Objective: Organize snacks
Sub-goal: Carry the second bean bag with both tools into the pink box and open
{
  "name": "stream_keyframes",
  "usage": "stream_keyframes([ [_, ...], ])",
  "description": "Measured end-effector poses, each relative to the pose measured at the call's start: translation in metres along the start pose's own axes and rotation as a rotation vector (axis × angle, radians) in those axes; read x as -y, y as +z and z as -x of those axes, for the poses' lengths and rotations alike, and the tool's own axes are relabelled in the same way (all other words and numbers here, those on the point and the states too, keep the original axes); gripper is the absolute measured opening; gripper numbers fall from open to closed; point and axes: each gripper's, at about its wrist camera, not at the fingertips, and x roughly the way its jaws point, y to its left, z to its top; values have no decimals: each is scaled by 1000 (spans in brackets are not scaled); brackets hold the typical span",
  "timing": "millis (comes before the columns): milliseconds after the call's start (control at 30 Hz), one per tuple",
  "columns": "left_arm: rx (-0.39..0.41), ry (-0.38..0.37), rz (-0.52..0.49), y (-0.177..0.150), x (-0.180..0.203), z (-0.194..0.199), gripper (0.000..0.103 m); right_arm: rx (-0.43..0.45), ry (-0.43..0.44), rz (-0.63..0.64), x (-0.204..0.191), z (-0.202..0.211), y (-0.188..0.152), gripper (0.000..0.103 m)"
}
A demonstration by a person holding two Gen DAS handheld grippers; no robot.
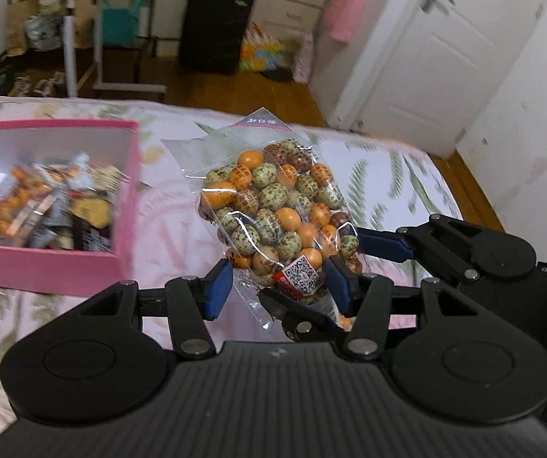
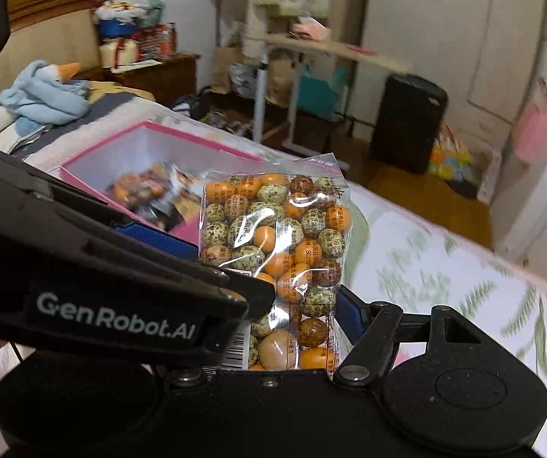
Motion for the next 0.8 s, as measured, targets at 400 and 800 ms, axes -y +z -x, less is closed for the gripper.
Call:
stream_keyframes([
  [400, 71, 51, 179, 49, -137, 7, 52, 40, 151, 175, -49, -88, 86, 74],
  [800, 103, 106, 408, 47, -233, -44, 51, 60, 263, 464, -84, -175, 107, 75],
])
